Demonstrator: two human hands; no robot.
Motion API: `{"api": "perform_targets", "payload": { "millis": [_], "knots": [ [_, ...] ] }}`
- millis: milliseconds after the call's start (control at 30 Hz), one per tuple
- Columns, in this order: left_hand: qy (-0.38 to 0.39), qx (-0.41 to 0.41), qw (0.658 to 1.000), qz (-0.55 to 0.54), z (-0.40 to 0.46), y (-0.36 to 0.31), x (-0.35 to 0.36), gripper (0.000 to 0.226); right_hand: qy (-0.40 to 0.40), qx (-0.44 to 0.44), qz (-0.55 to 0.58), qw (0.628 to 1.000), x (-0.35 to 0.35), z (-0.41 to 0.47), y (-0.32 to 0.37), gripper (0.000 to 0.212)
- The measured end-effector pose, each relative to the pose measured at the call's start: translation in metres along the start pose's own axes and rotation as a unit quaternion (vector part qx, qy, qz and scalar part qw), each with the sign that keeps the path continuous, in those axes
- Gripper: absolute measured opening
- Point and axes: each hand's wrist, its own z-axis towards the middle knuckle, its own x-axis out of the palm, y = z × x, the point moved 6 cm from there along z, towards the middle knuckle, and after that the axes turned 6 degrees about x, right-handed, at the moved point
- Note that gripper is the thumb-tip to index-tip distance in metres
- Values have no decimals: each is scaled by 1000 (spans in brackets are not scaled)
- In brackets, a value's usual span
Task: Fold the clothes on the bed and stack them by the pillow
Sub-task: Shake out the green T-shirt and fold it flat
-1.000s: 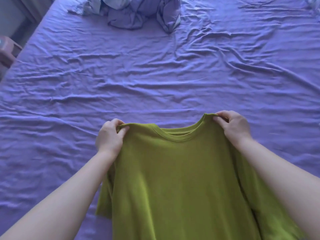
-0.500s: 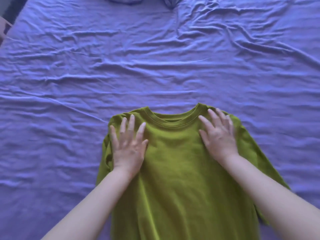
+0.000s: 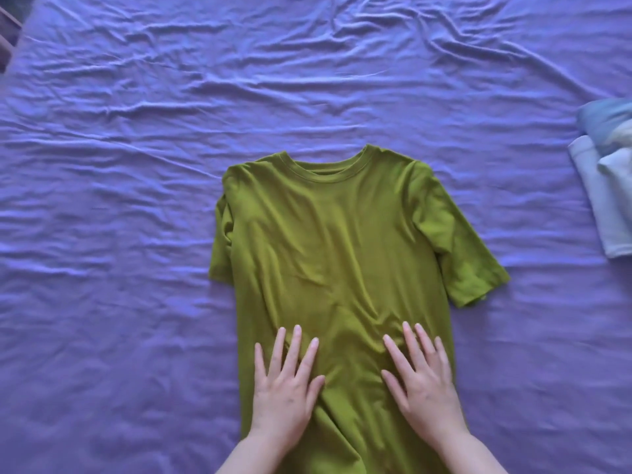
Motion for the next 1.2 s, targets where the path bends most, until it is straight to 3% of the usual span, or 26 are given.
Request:
{"api": "perform_targets", "payload": {
  "millis": [133,200,300,433,500,733,933,1033,1200],
  "knots": [
    [20,-27,999,-7,-41,-6,5,57,-12,47,-11,999,5,-57,-13,66],
    [15,-89,995,-32,-56,-1,6,51,-26,53,-21,998,8,-79,-19,65],
    [16,-212,972,-99,-79,8,11,58,-54,42,-32,997,12,-102,-25,46],
    [-23,-275,951,-141,-104,6,18,54,-43,63,-2,997,6,-111,-35,35],
    [-41,-303,939,-158,-116,-1,16,52,-42,102,21,994,7,-118,-42,44],
    [-91,-303,907,-279,-143,-12,18,39,-45,155,167,973,16,-141,-52,44],
    [-117,-307,914,-239,-192,32,10,27,-79,186,171,964,12,-157,-68,42],
    [-93,-297,924,-222,-204,46,10,27,-71,156,115,978,14,-163,-52,36],
    [-82,-260,931,-243,-197,44,12,27,-87,-41,54,994,26,-175,27,42]
  ]
}}
